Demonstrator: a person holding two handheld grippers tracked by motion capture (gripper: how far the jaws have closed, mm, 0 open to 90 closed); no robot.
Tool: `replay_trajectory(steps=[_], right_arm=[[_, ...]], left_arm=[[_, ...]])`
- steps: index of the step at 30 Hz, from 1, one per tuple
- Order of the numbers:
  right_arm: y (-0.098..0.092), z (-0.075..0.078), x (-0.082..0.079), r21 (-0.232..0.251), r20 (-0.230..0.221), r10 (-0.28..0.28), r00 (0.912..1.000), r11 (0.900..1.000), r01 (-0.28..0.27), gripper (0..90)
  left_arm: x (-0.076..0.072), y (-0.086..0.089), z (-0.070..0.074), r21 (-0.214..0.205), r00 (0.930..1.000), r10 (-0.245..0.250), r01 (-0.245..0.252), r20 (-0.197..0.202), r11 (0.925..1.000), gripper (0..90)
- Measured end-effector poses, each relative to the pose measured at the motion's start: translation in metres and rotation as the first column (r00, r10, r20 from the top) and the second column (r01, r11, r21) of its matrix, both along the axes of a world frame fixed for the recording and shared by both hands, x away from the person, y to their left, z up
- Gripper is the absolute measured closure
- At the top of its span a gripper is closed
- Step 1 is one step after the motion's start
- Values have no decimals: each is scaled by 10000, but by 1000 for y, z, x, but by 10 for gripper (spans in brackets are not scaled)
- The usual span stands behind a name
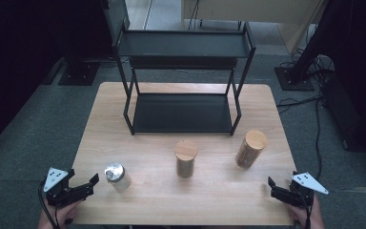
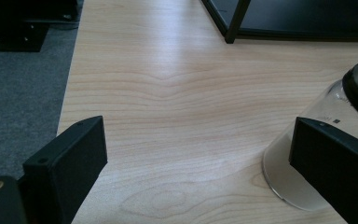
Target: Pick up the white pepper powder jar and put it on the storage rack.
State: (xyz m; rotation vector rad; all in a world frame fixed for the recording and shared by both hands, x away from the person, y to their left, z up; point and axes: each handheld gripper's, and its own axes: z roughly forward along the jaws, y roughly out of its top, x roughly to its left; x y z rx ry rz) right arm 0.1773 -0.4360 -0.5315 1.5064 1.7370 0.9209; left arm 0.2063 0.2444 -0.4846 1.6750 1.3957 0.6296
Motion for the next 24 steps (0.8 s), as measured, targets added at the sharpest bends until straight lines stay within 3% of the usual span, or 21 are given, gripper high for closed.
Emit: replay_trajectory(steps=[9, 14, 18, 24], right_arm=[[2, 0, 0, -181, -30, 14, 10000, 9998, -15, 43], [3, 0, 1, -276, -51, 28, 10000, 9996, -30, 43], [3, 0, 1, -300, -46, 47, 10000, 9995, -48, 43], [3, 0, 1, -335, -45, 72, 10000, 9994, -74, 43]], left_arm=[[-8, -11, 18, -180, 9989, -150, 158, 437, 9997, 44], [-13, -20, 28, -247, 9963, -476, 495, 712, 9985, 44], [-16, -24, 33, -477, 9942, -708, 748, 814, 9961, 44], [-18, -34, 37, -479, 9910, -1005, 1050, 888, 9933, 44]])
